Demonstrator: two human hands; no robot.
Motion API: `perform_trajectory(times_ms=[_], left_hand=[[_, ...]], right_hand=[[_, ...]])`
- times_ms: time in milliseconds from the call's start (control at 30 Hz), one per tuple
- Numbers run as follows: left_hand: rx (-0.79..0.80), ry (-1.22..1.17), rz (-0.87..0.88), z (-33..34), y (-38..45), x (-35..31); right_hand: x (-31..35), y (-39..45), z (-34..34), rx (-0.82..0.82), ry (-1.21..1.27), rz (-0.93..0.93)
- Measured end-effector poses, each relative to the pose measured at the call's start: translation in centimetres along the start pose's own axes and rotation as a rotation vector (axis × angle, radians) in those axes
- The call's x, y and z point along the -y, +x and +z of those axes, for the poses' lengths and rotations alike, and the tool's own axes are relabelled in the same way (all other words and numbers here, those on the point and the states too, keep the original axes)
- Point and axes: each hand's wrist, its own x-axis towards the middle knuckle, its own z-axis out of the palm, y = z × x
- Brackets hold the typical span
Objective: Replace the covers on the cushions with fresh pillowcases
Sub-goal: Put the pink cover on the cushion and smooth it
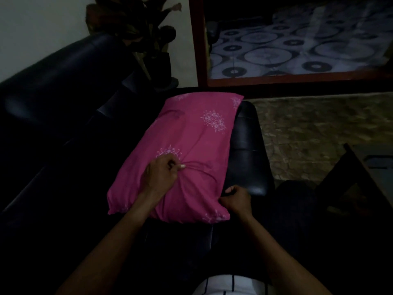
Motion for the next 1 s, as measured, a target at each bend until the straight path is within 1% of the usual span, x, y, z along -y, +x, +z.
perform_trajectory(times_ms=[100,167,233,267,367,433,533,600,667,767,933,1000], left_hand=[[-0.020,-0.043,0.038,0.3,-0.3,0.7],[-0.050,-0.056,0.111,0.4,-0.9,0.3],[-0.071,-0.060,0.233,0.2,-2.1,-0.7],[-0.047,-0.063,0.311,0.2,-3.1,-1.0],[0.128,-0.004,0.559,0.5,-6.9,-0.4],[0.185,0.069,0.697,1.1,-8.8,1.2],[0.149,0.140,0.848,1.8,-9.9,3.1],[0.115,0.159,0.901,2.1,-10.0,3.8],[0.093,0.156,0.928,2.2,-10.3,4.6],[0.092,0.133,0.889,2.3,-11.3,6.0],[0.050,0.095,0.695,2.0,-12.8,6.5],[0.008,0.035,0.604,0.8,-12.4,5.9]], right_hand=[[0.1,0.4,-0.5,0.021,-0.042,-0.035],[0.0,0.8,-1.3,0.058,-0.013,-0.031],[0.2,1.4,-2.2,0.085,0.062,-0.013],[0.4,1.6,-2.6,0.093,0.099,-0.016],[2.2,1.6,-3.7,0.120,0.168,-0.105],[3.7,1.0,-4.1,0.182,0.213,-0.151],[5.0,0.6,-3.1,0.238,0.206,-0.214],[4.9,0.8,-1.9,0.202,0.200,-0.245],[4.6,1.0,-1.1,0.151,0.171,-0.265],[4.1,1.1,-0.8,0.091,0.099,-0.310],[4.6,0.6,-1.4,0.080,-0.032,-0.335],[6.0,0.3,-1.4,0.039,-0.044,-0.396]])
